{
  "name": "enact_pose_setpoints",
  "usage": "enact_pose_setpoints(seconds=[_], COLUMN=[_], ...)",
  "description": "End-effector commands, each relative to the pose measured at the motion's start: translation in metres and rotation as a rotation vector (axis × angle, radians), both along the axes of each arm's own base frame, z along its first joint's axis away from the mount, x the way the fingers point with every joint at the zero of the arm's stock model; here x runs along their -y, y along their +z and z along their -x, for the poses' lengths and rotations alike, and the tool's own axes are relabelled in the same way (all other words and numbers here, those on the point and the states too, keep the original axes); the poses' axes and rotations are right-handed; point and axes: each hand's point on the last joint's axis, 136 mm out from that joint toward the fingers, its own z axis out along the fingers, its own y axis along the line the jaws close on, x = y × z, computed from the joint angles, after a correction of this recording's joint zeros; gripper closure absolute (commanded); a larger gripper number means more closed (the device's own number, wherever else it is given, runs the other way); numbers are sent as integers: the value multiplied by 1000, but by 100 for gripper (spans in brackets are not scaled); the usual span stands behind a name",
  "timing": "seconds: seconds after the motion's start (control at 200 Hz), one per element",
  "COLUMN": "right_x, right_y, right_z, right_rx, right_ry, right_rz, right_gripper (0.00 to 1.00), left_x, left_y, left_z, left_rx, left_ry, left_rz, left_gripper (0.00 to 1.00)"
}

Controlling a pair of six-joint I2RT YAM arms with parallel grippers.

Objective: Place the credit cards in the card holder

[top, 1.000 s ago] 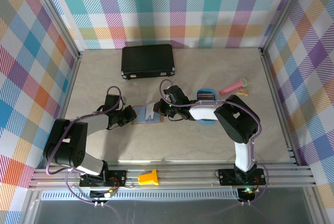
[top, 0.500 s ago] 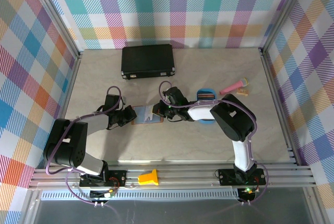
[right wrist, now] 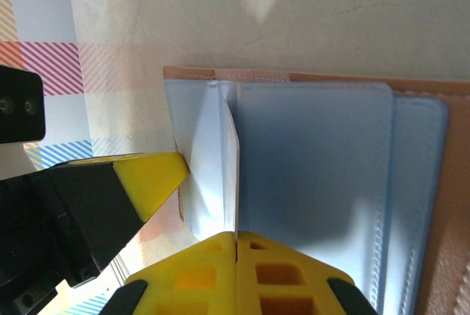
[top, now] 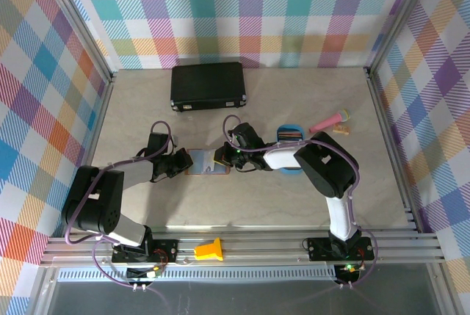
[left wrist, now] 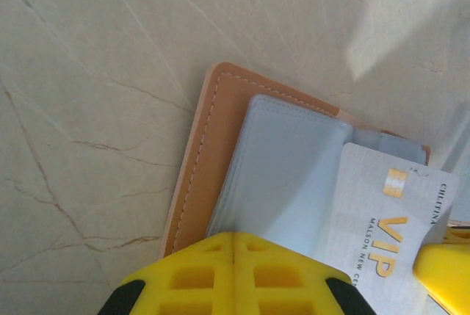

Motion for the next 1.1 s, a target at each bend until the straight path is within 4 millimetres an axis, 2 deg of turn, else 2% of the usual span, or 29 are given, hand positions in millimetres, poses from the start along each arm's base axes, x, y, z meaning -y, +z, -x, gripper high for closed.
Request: enact_pose_setpoints(seconds=[0.0,0.695,0.915,1.095], right_x=[-2,-11,7,-1], right_y=[-13,-19,-27,-27], right_z=[4,4,6,7], right_rx=[-21,-66,-92,-104], right_ry=[44,61,13,47], right_rz=[22,11,119,103], right_gripper=[100,100,100,100], left_x=[-7,-7,-9,-8], left_y=[-26,-29,-29,-31], left_z=[20,22,25,24], left_rx=[-107,-118,-123,-125], left_ry=[16,14,19,17], left_rz=[-22,-26,-35,-30], left_gripper=[95,95,95,95])
